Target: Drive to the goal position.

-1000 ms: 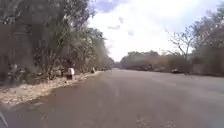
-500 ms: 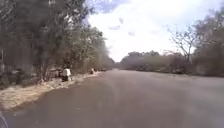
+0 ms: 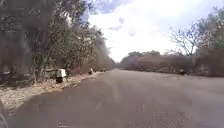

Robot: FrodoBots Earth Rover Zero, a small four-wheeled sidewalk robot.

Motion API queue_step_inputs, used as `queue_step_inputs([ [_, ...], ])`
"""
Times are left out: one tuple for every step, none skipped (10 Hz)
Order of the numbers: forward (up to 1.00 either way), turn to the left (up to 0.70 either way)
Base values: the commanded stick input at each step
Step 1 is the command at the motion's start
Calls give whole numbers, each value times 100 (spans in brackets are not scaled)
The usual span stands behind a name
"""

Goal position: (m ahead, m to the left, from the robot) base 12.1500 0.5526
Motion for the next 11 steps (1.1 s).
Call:
queue_step_inputs([
  [70,3],
  [70,19],
  [70,34],
  [70,35],
  [70,35],
  [70,3],
  [70,1],
  [70,0],
  [70,0],
  [70,0],
  [70,0],
])
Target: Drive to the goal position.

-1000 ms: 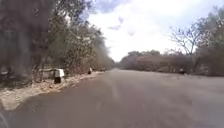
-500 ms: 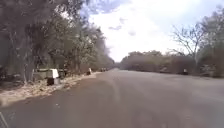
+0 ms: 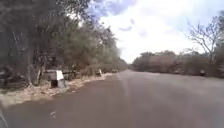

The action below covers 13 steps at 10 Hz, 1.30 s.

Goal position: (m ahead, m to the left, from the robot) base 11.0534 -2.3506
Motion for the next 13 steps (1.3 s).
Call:
queue_step_inputs([
  [70,0],
  [70,0],
  [70,0],
  [70,0],
  [70,0],
  [70,0],
  [70,0],
  [70,0],
  [70,0],
  [70,0],
  [70,0],
  [70,0],
  [70,0],
])
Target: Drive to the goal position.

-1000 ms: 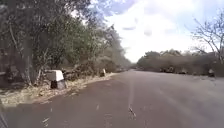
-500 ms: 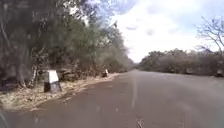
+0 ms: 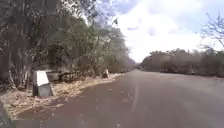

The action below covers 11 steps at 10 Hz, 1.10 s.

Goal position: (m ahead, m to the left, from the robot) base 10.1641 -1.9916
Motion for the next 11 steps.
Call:
queue_step_inputs([
  [70,0],
  [70,0],
  [70,0],
  [70,0],
  [70,0],
  [70,0],
  [70,0],
  [70,0],
  [70,0],
  [70,0],
  [70,-35],
])
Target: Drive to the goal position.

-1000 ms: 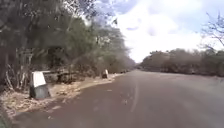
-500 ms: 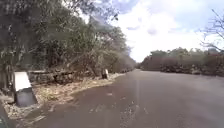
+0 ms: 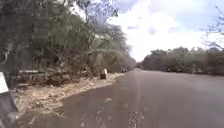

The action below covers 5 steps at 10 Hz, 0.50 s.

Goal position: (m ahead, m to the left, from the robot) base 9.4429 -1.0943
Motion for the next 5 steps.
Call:
queue_step_inputs([
  [70,-35],
  [70,-23],
  [70,-8],
  [70,0],
  [70,0],
])
